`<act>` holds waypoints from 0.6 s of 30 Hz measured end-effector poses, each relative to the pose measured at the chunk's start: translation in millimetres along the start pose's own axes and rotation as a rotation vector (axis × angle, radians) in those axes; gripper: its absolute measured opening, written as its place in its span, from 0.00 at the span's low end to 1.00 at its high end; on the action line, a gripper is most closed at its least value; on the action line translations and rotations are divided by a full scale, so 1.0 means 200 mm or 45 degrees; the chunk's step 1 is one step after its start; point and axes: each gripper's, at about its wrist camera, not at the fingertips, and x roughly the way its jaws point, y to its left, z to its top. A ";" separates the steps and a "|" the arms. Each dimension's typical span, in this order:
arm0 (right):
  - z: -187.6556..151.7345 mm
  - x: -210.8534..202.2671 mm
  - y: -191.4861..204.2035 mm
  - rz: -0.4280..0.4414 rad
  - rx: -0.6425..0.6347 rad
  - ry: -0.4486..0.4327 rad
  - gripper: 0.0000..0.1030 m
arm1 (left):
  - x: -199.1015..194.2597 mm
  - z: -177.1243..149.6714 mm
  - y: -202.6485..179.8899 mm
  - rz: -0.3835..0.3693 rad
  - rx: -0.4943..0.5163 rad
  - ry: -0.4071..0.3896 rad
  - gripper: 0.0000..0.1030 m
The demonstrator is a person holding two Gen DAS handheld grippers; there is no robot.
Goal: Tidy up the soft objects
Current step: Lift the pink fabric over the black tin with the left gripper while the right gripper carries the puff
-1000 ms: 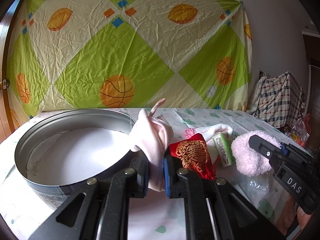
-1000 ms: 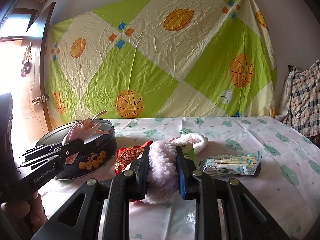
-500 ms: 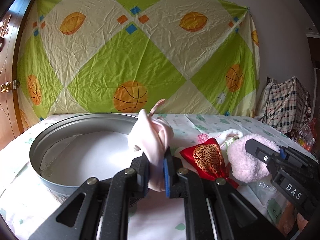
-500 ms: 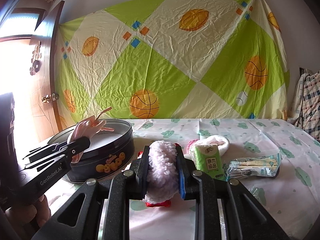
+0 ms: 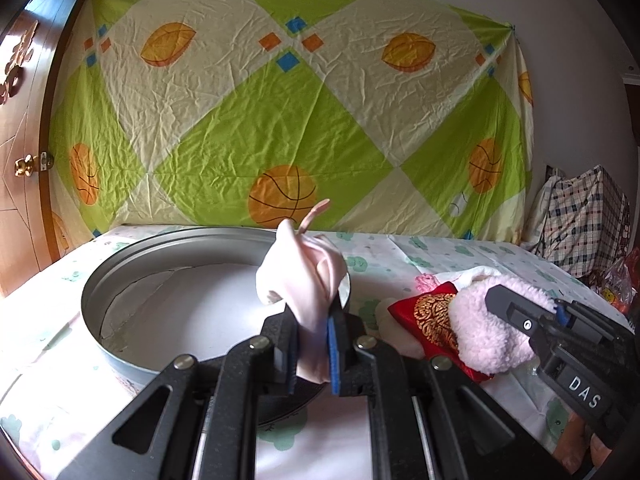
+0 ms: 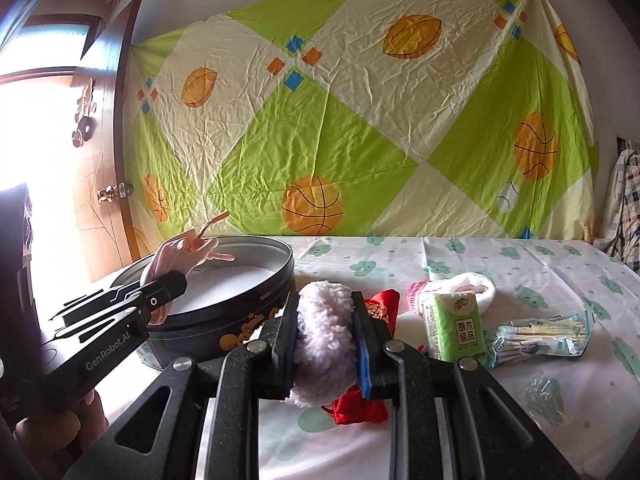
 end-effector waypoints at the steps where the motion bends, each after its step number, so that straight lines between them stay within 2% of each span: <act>1: 0.00 0.00 0.01 0.003 -0.001 0.000 0.24 | 0.00 0.00 0.01 0.001 -0.001 0.000 0.09; 18: 0.00 0.02 0.09 0.051 -0.025 -0.010 0.25 | -0.02 0.00 0.10 0.041 -0.027 -0.005 0.09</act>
